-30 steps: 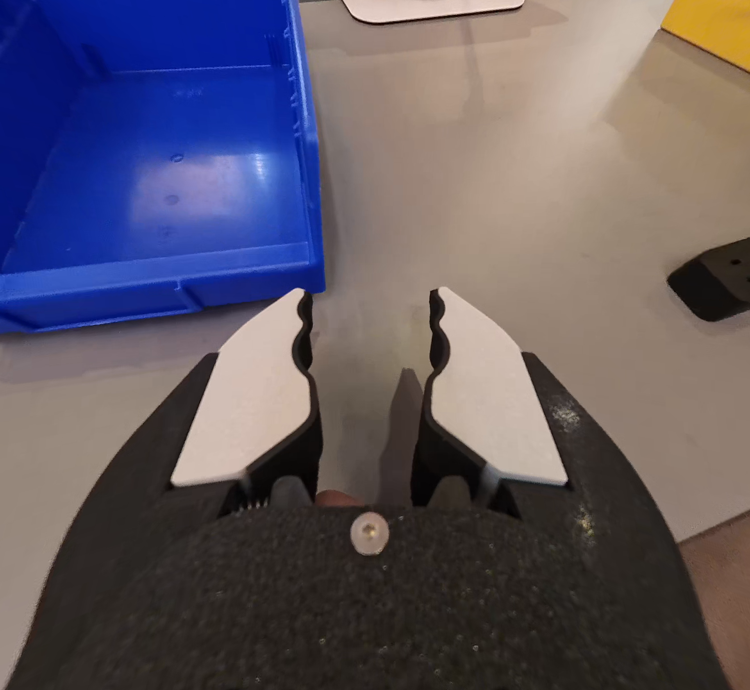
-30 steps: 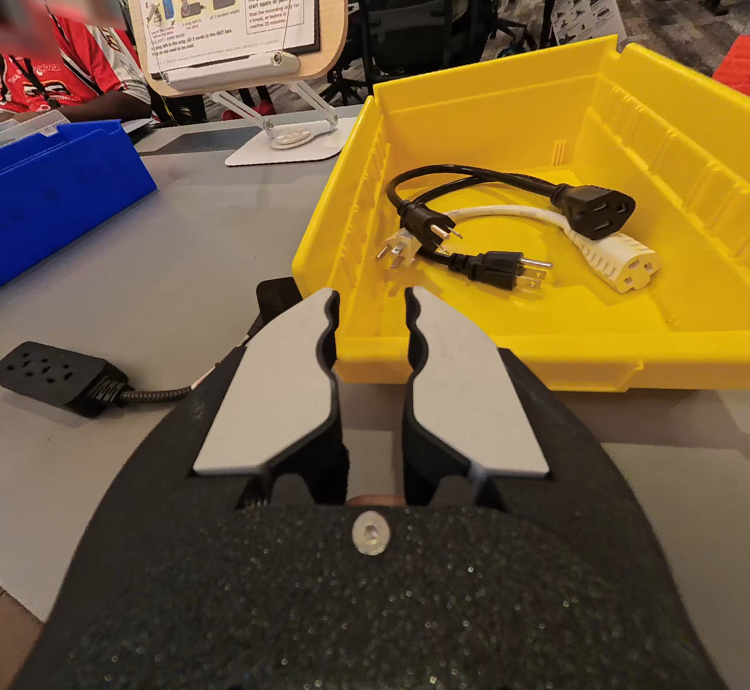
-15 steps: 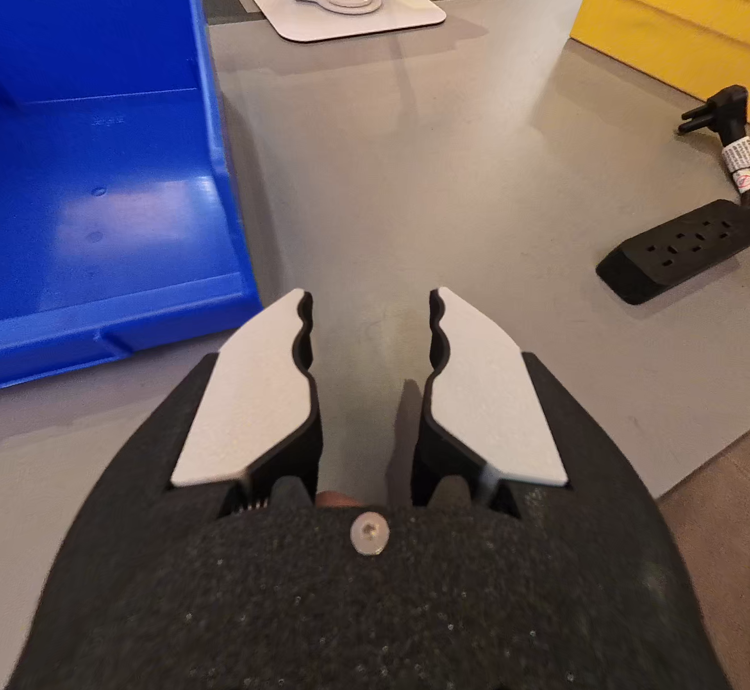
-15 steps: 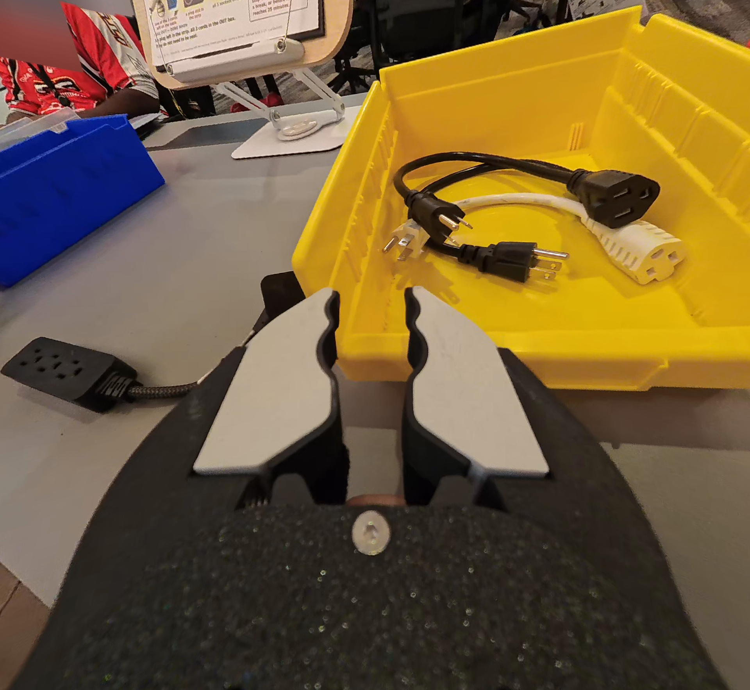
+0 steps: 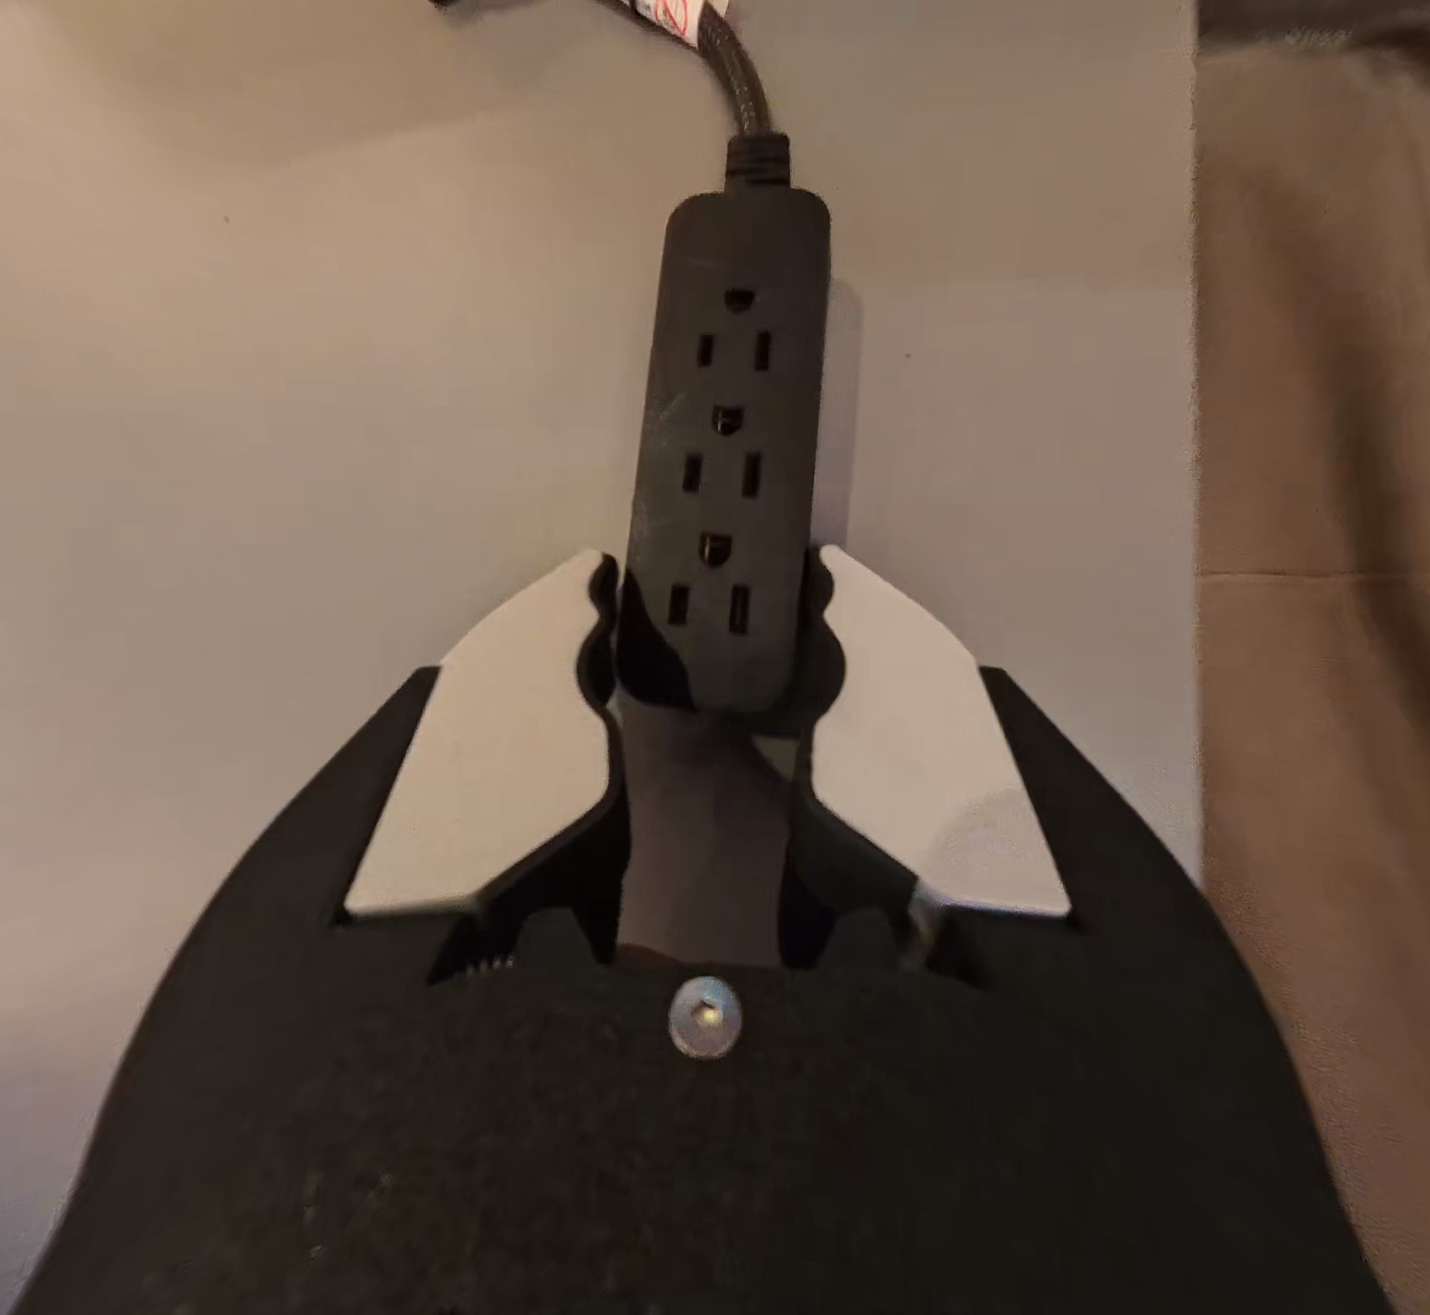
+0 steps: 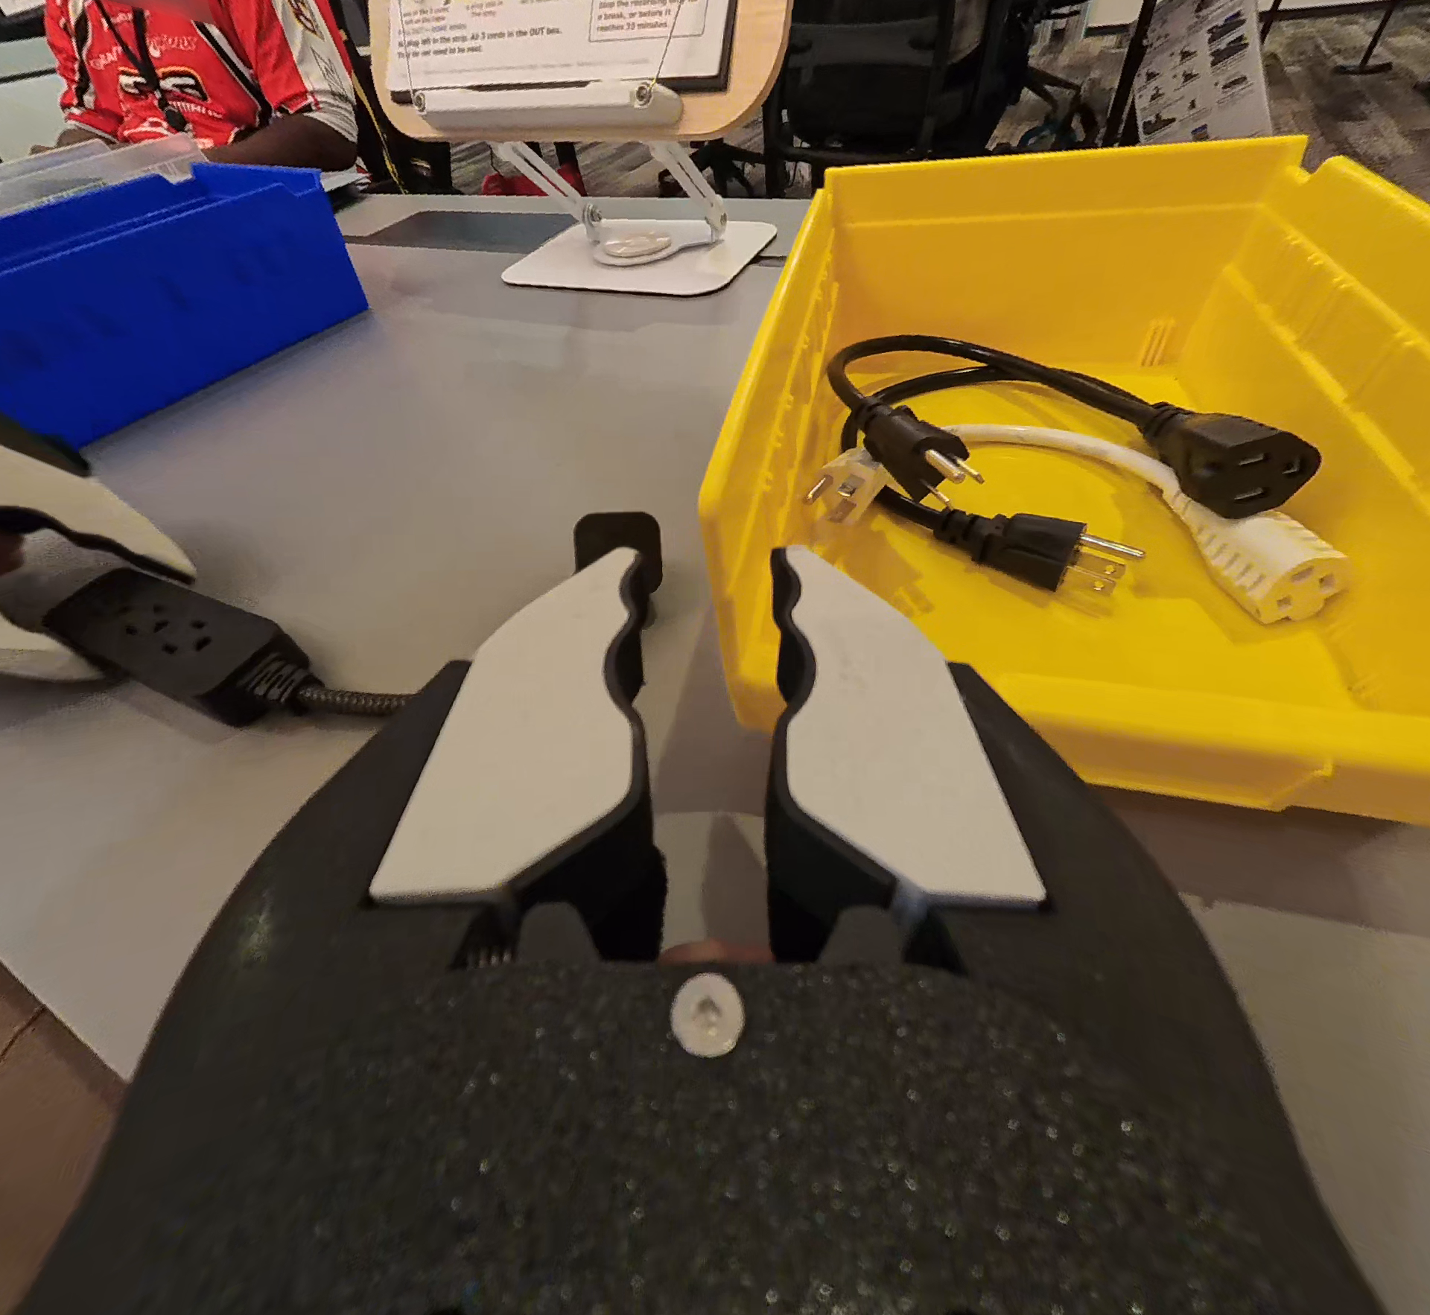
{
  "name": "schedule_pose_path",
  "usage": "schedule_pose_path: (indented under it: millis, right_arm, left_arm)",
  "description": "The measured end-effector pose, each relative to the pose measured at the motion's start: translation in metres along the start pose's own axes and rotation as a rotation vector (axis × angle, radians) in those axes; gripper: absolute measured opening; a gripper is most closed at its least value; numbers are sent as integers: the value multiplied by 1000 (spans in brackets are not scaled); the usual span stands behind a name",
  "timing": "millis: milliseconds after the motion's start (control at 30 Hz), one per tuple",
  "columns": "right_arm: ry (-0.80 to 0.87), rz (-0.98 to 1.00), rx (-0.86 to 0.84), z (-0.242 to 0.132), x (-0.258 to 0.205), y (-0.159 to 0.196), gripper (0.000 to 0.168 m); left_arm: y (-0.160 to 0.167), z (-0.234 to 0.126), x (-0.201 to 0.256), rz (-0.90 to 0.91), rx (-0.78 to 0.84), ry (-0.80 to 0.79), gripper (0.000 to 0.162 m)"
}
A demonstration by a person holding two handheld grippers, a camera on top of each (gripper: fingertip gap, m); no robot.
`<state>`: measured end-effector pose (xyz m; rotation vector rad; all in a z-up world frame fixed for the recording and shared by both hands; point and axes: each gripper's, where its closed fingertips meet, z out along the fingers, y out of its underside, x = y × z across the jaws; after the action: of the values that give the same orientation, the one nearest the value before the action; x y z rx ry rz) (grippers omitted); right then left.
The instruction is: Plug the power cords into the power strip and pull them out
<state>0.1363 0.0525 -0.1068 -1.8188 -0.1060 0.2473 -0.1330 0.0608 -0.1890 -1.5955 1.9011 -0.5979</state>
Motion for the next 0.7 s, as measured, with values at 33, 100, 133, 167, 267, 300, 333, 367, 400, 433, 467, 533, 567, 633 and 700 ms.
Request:
schedule_pose_path:
  millis: [33, 100, 133, 167, 267, 300, 333, 367, 400, 433, 467, 533, 567, 633, 700]
  right_arm:
    - [-3, 4, 1, -1, -1, 0, 30]
    - [-3, 15, 6, -5, 0, 0, 30]
    - [0, 18, 9, -6, 0, -1, 30]
    - [4, 18, 10, -8, 1, 0, 30]
    - [9, 21, 5, -12, 3, 2, 30]
    - [6, 25, 5, -13, 3, 3, 30]
    - [2, 30, 3, -14, 3, 3, 30]
    - [-1, 36, 3, -14, 4, 4, 30]
    - [-4, 43, 2, -15, 4, 4, 30]
    - [-5, 49, 2, -16, 5, 5, 30]
    - [-6, 55, 0, -17, 6, 5, 30]
    - [-8, 66, -8, -19, 7, 7, 30]
    - [-9, 68, -11, -19, 7, 8, 30]
    - [-14, 77, -24, -20, 6, 11, 31]
    - [-30, 85, -46, -19, 3, 15, 35]
  left_arm:
    - [-3, 5, -3, 22, -10, -5, 45]
    - [-5, 10, -13, 20, -57, -9, 45]
    - [-2, 9, -25, 25, -86, -35, 45]
    - [3, 7, -40, 35, -111, -69, 45]
    - [19, 0, -84, 4, -138, -82, 44]
    - [25, -2, -99, -10, -154, -85, 44]
    - [30, -3, -112, -12, -171, -87, 44]
    - [34, -4, -122, -10, -181, -81, 44]
    - [37, -4, -129, -6, -184, -64, 45]
    - [38, -4, -134, -3, -180, -46, 44]
    - [40, -4, -136, -8, -177, -22, 44]
    - [42, -5, -138, -22, -188, -4, 45]
    - [42, -6, -141, -22, -191, -33, 46]
    - [34, -13, -141, -58, -159, -120, 54]
    - [20, -27, -130, -131, -85, -192, 52]
